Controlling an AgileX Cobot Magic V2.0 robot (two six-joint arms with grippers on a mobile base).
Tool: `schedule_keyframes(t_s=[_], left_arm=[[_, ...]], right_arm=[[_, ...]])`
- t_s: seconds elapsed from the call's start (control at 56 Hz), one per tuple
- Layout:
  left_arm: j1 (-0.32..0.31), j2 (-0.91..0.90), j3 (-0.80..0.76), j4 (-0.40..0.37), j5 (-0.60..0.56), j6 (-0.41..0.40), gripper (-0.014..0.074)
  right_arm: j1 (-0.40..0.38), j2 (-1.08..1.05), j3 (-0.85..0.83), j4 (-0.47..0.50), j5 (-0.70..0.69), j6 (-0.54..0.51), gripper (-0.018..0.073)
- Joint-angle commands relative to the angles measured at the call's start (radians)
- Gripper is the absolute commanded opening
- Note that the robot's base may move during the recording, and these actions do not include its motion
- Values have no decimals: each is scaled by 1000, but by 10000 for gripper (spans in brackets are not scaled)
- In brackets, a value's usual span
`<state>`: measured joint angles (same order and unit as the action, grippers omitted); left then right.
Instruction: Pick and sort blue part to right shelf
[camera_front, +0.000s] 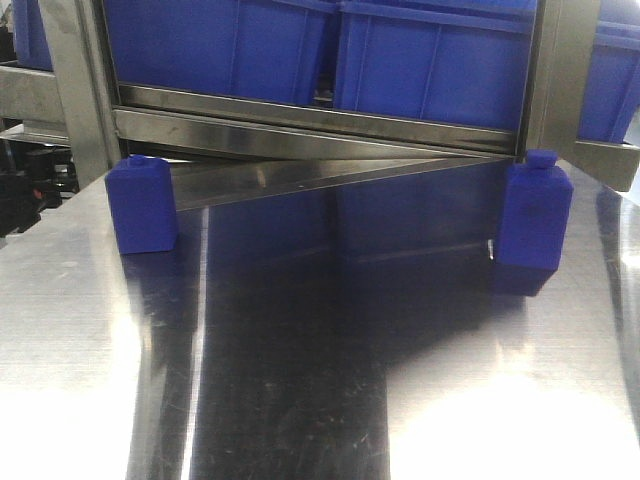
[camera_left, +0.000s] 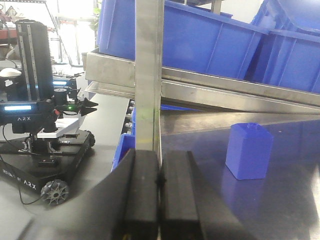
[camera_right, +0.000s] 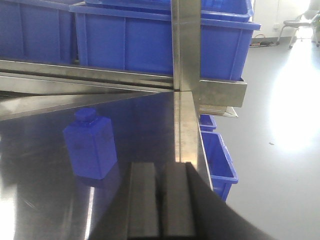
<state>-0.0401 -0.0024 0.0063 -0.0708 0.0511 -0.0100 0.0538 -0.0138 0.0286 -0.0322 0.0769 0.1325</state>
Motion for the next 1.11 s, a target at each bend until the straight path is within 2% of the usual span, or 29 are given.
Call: schedule_keyframes(t_s=[0.0,0.482,0.625,0.678,0.732,0.874,1.017,1.089], left_arm=[[2,-27,30,-8,-87,0,124],[2,-27,30,-8,-113,0,124],[2,-23,18,-24,-292,-4,124],[2,-19,-15,-24,-308,-4,124],[2,-12,-65,-24,-274,-4,124],[2,83,-287,47,-51,-4,129],[2,248,-496,37,94,-4,131],[2,333,-592,31,173,-4,167]], right_arm=[[-7,-14,-7,0,-89,-2,52],[-7,-14,-7,0,-89,-2,52],[-7,-14,-7,0,-89,-2,52],[-7,-14,-7,0,-89,-2,52],[-7,-14,-7,0,-89,-2,52],[-7,-14,-7,0,-90,-2,52],[-7,-14,-7,0,-90,-2,52],[-7,-14,-7,0,-92,-2,52]])
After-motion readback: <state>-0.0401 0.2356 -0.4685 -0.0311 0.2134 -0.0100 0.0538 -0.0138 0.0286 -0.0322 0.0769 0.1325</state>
